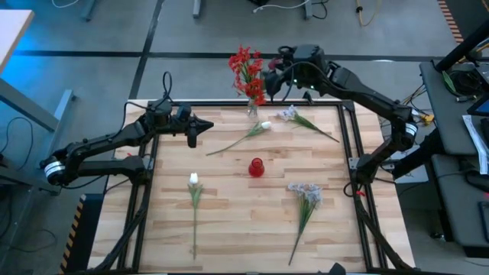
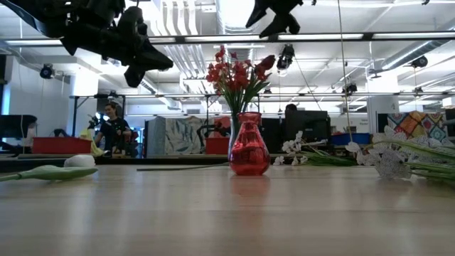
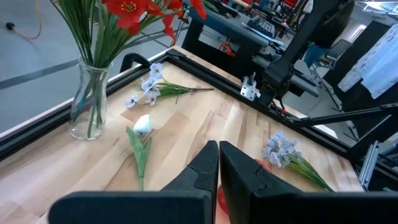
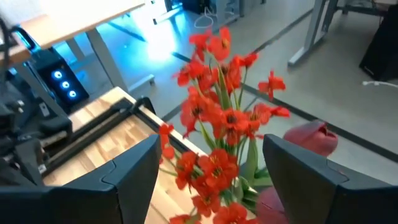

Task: Sort flowers into vase by color
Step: Put the top white flowers into the red vase

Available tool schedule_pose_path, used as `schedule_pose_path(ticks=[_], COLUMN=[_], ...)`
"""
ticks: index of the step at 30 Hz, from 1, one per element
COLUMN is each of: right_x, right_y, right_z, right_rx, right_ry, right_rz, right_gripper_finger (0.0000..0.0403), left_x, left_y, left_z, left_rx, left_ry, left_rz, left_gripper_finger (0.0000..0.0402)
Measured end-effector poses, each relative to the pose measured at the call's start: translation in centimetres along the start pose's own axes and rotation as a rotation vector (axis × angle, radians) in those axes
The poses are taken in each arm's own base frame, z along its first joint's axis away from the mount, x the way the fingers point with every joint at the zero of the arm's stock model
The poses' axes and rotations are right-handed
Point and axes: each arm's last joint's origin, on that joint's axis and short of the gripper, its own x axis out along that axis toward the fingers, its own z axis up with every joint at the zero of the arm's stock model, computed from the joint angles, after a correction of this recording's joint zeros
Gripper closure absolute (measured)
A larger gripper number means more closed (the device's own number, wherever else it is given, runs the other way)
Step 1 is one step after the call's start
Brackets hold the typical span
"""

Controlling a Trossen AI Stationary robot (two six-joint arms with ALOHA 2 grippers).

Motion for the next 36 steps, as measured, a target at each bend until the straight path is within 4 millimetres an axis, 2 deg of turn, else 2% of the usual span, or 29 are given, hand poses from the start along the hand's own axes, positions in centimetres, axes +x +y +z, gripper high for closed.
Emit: schedule_pose_path(ticks=[5, 8, 11, 17, 18, 27, 36], right_x=[-0.9, -1.8, -2.7, -3.8, -3.9, -6.0, -8.4], right_y=[0.3, 0.6, 1.1, 1.5, 1.7, 2.8, 2.0], right_z=[1.0, 1.5, 1.6, 0.8, 0.6, -3.5, -8.3], right_rx=[-0.008, -0.031, -0.095, -0.176, -0.191, -0.2, -0.102], right_ry=[-0.022, -0.002, 0.04, 0.127, 0.133, 0.197, 0.165], right_rz=[0.014, 0.018, 0.022, 0.031, 0.039, 0.102, 0.195], right_gripper_finger=[0.0137, 0.0162, 0.0214, 0.0367, 0.0379, 0.0394, 0.0394], left_x=[0.0, 0.0, 0.2, 1.5, 1.9, 4.6, 7.1], left_y=[0.0, 0.0, 0.0, 0.6, 0.7, 1.5, 2.8], left_z=[0.0, 0.0, -0.1, -0.4, -0.3, 0.6, -0.4], left_rx=[0.0, -0.002, -0.03, -0.085, -0.089, -0.043, -0.035], left_ry=[0.0, 0.0, 0.015, 0.087, 0.096, 0.213, 0.315], left_rz=[0.0, 0.0, -0.022, -0.025, -0.024, -0.016, 0.002], left_gripper_finger=[0.0402, 0.0402, 0.0402, 0.0402, 0.0402, 0.0402, 0.0402])
